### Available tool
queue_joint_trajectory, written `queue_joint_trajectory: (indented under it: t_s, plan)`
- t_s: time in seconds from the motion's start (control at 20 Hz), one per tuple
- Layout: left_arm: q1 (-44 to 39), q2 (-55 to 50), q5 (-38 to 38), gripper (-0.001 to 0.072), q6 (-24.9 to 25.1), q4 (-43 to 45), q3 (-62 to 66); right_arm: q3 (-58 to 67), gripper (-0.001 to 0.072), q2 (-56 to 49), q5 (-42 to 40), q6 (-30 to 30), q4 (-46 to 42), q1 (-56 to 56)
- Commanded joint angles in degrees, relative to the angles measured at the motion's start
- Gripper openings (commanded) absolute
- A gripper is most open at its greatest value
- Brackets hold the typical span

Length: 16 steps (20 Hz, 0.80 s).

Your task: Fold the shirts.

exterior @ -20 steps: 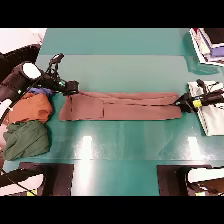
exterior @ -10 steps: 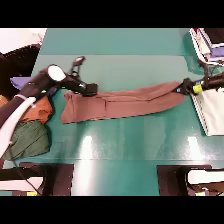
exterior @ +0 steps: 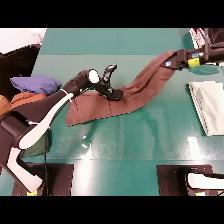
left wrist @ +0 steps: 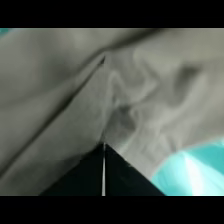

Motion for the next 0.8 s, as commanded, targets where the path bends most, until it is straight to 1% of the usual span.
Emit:
queue_joint_trajectory:
  t_s: [0.0, 0.05, 0.2, 0.25, 0.4, 0.6, 0.75]
  plan:
    - [-0.74, -2.38, 0.07, 0.0022, -0.96, 0.83, 2.21, 3.43, 0.0015, 0.28, -1.73, 1.81, 0.83, 5.86]
    - [-0.74, -2.54, 0.07, 0.0022, -1.01, 1.57, 2.19, 3.74, 0.0015, 0.28, -2.21, 2.19, 0.98, 6.93]
    - [-0.74, -2.64, 1.86, 0.0022, -1.2, 1.53, 2.23, 3.45, 0.0015, 0.26, -4.79, 2.19, 5.33, 9.94]
    - [-0.72, -2.6, 2.27, 0.0022, -1.2, 1.66, 2.23, 3.54, 0.0015, 0.24, -5.57, 2.14, 5.27, 10.95]
    - [2.34, -0.68, -0.94, 0.0022, -2.05, 3.78, 2.71, 3.52, 0.0015, 0.22, -7.39, 1.97, 5.27, 13.55]
    - [13.51, 8.9, -5.62, 0.0023, -2.64, 12.17, 2.75, 3.58, 0.0016, -0.7, -10.99, -0.24, 5.31, 19.71]
    - [23.47, 18.25, -7.34, 0.0023, -2.27, 16.65, 2.75, 3.67, 0.0016, -4.48, -15.89, -1.88, 5.33, 28.24]
